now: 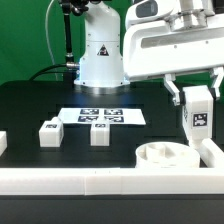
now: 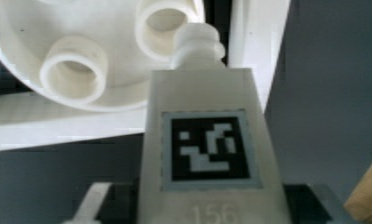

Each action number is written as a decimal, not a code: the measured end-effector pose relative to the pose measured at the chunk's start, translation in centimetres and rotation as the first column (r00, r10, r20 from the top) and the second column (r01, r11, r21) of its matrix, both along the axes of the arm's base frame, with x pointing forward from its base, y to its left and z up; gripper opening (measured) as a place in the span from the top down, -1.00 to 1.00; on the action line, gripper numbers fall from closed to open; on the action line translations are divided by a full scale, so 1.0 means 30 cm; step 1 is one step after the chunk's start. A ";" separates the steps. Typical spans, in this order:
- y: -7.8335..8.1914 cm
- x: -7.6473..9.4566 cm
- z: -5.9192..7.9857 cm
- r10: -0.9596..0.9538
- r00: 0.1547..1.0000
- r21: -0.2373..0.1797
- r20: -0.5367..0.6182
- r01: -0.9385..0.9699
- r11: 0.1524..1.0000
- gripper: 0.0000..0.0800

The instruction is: Assemble stool

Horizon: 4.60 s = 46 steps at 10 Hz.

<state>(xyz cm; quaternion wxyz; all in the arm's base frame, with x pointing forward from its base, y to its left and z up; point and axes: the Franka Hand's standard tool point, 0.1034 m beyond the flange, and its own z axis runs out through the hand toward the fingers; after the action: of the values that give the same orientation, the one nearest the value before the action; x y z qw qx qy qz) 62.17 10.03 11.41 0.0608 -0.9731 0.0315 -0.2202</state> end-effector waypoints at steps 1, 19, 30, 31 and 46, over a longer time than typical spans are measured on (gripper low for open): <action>0.001 0.000 -0.001 0.011 1.000 -0.005 0.003 -0.011 1.000 0.16; -0.008 -0.046 -0.072 0.102 0.982 -0.076 0.157 -0.091 0.993 0.16; -0.003 -0.033 -0.072 0.112 0.983 -0.079 0.148 -0.102 0.992 -0.57; -0.010 -0.028 -0.060 0.113 0.982 -0.081 0.149 -0.102 0.991 -0.61; 0.010 -0.047 -0.047 0.011 0.937 0.041 -0.350 0.004 0.999 -0.62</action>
Offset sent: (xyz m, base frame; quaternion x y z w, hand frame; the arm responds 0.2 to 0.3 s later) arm -0.0084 -0.0142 0.0108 -0.0091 0.0715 -0.0480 0.9962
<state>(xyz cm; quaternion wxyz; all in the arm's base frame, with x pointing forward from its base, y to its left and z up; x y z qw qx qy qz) 60.74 10.33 9.99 0.0744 -0.9953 0.0446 -0.0428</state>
